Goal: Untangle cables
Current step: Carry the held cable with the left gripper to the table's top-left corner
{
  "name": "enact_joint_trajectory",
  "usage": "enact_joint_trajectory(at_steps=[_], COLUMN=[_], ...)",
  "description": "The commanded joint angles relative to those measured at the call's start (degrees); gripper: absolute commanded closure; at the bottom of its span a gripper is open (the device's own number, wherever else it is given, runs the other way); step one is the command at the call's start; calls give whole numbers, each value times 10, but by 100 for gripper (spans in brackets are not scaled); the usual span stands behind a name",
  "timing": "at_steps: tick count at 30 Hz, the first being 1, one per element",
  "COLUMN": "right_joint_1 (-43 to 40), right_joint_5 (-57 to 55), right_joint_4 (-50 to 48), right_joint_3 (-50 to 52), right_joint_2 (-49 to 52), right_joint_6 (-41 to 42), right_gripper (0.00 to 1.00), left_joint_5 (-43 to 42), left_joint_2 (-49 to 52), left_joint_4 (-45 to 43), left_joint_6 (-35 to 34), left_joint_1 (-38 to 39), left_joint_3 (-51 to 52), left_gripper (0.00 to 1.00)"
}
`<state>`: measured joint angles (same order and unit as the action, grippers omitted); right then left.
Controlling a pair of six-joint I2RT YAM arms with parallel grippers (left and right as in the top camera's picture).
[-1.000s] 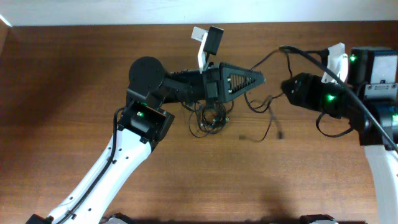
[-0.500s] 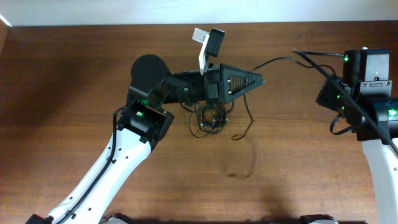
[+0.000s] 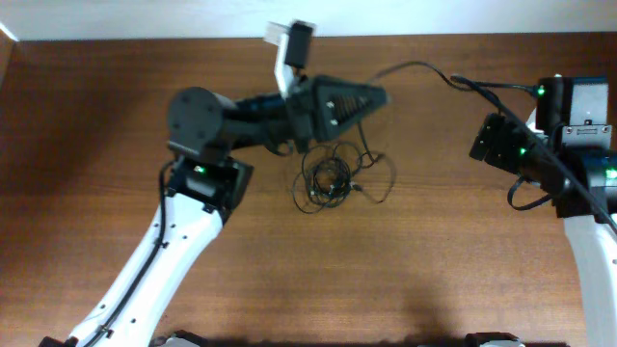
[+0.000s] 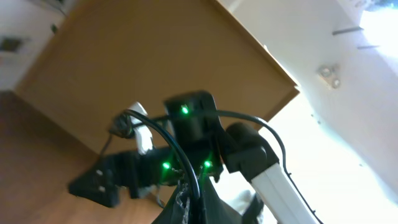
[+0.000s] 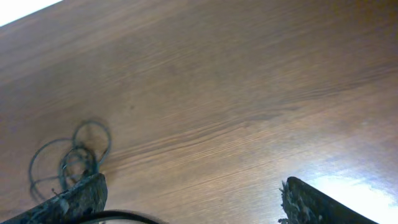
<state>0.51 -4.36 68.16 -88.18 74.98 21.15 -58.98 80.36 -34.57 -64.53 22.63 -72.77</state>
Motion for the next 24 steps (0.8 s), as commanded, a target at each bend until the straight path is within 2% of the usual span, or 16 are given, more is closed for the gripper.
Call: enact_joint_trajectory(at_steps=[1,8,11,12,18,22,24], right_joint_1=[-23,-83,-105,-112,-112,-110,-110], right_joint_5=[63,63,64,63,63,66,70], right_joint_4=[1,19,24,27,28,28,28], right_joint_3=[-2,-2,-2,-2,-2,-2,-2], right_joint_2=[3,3,3,3,4,4,4], right_joint_6=[-14,-14,-14,-14,-14,-14,-14], right_gripper=[9,1,0,0,1,1,1], left_joint_5=[5,24,22,21,21,15,19], left_joint_2=[-14,-14,-14,-18,-26,-26,-25], left_joint_4=[-5,103,102,96,32,42,95], left_joint_6=[-8,-1,-5,-26,-65,-51,-11], left_joint_1=[-50,-190,-241,-272,-331,-365,-382], left_joint_3=[-26,-26,-26,-26,-39,-49,-49], left_gripper=[100,100,100,100,100,100,100])
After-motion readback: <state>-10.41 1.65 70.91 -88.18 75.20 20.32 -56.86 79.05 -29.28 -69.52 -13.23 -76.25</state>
